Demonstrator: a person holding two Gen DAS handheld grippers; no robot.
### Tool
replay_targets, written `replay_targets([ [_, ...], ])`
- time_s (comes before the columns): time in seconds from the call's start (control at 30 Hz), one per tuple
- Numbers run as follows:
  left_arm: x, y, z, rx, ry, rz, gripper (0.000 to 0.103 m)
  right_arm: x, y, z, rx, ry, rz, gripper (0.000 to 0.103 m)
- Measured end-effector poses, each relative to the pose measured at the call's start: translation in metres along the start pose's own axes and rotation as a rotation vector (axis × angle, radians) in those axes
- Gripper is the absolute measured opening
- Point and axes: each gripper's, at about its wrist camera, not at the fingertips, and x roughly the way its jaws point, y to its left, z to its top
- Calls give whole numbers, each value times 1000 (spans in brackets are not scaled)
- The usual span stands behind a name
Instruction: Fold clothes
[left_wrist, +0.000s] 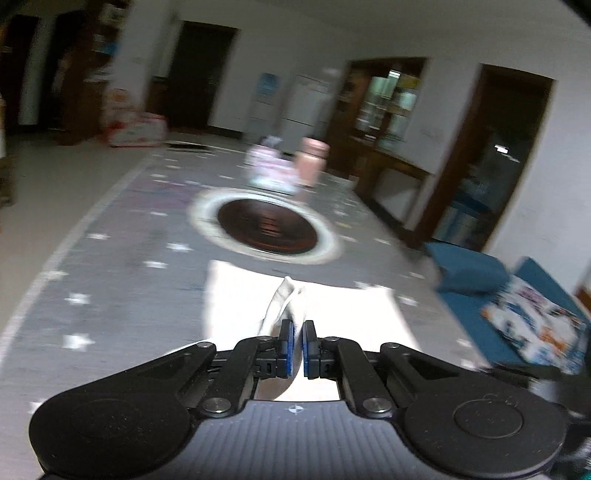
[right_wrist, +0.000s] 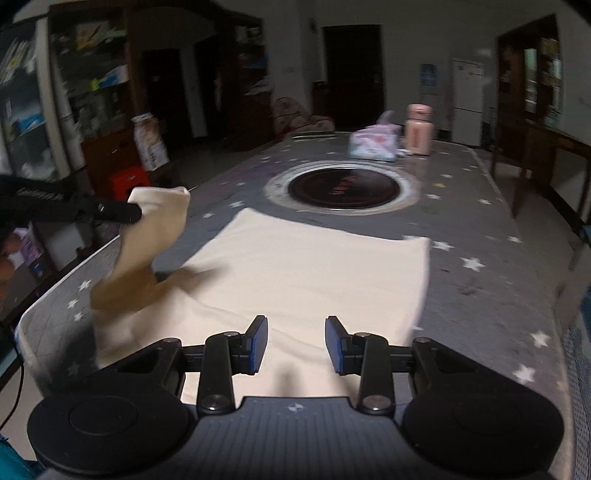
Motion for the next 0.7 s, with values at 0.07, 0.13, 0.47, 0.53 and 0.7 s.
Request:
replay_targets([
  [0.07,9,-19,-4,21,21,-63,5,-7,-12,-2,25,-10,-27,34],
  [0.13,19,-36,-12,40,47,-117,5,-12,-23,-4,54,-18,-46,34],
  [0.47,48,-59,-44,137,217,-247,25,-13,-42,-14,115,-5,-70,34],
  [0.53,40,-51,-45,147,213,-220,35,-9,-39,-15,111,3,-59,34],
  [0.7,28,-14,-45,161,195,-94,36,5,-25,-21,100,44,-13,34],
])
